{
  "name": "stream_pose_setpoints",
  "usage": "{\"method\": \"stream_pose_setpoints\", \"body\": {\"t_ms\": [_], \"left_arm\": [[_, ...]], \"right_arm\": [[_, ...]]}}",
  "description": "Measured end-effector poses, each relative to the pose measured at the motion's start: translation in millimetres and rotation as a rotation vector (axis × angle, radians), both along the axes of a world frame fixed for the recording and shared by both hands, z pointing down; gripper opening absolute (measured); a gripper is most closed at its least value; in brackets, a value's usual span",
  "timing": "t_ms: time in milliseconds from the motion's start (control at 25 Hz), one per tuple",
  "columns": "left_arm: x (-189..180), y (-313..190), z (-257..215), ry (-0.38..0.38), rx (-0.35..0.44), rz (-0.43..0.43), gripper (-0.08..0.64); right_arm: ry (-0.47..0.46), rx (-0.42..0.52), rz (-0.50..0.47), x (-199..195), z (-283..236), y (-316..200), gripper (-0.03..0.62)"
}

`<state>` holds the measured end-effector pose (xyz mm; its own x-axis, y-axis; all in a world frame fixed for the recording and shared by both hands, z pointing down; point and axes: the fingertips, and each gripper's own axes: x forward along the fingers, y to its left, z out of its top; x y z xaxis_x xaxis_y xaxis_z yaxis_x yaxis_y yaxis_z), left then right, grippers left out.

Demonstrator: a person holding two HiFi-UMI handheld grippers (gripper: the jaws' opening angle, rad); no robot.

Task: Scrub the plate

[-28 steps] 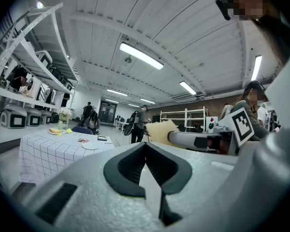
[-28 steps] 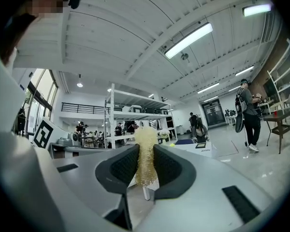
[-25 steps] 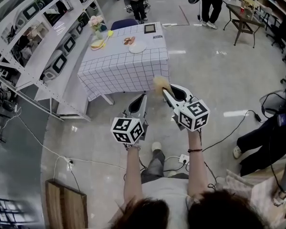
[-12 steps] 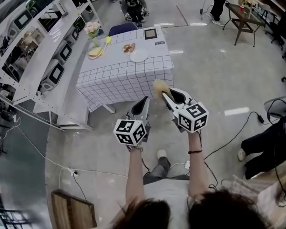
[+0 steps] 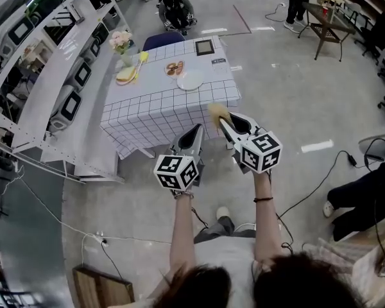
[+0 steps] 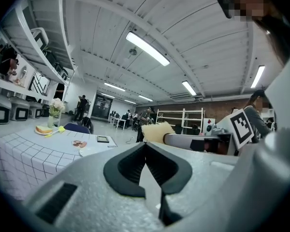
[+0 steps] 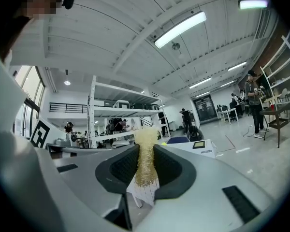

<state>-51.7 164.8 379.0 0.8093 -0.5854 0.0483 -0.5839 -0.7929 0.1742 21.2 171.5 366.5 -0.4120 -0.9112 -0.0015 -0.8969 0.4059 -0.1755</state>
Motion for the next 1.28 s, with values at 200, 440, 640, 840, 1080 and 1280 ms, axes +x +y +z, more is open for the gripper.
{"method": "stream_pose_setpoints", "body": {"t_ms": [200, 440, 640, 840, 1080, 1280], "left_arm": [[-5, -33, 5, 0.014, -0.008, 0.002, 0.011], [-10, -55, 11, 0.018, -0.014, -0.004, 0.011], [-10, -70, 11, 0.020, -0.016, -0.013, 0.011], [-4, -91, 15, 0.020, -0.024, -0.031, 0.011], [17, -128, 19, 0.022, -0.050, -0.053, 0.011], [30, -159, 23, 0.024, -0.061, -0.074, 0.011]], "right_arm": [[-0.005, 0.009, -0.003, -9, 1, -29, 0.080], [-0.049, 0.004, -0.012, -12, 9, -52, 0.080], [-0.052, -0.001, -0.014, -9, 8, -68, 0.080], [-0.058, -0.004, -0.024, 0, 11, -87, 0.080], [-0.049, -0.018, -0.055, 19, 9, -126, 0.080], [-0.037, -0.039, -0.088, 31, 14, -161, 0.080]]}}
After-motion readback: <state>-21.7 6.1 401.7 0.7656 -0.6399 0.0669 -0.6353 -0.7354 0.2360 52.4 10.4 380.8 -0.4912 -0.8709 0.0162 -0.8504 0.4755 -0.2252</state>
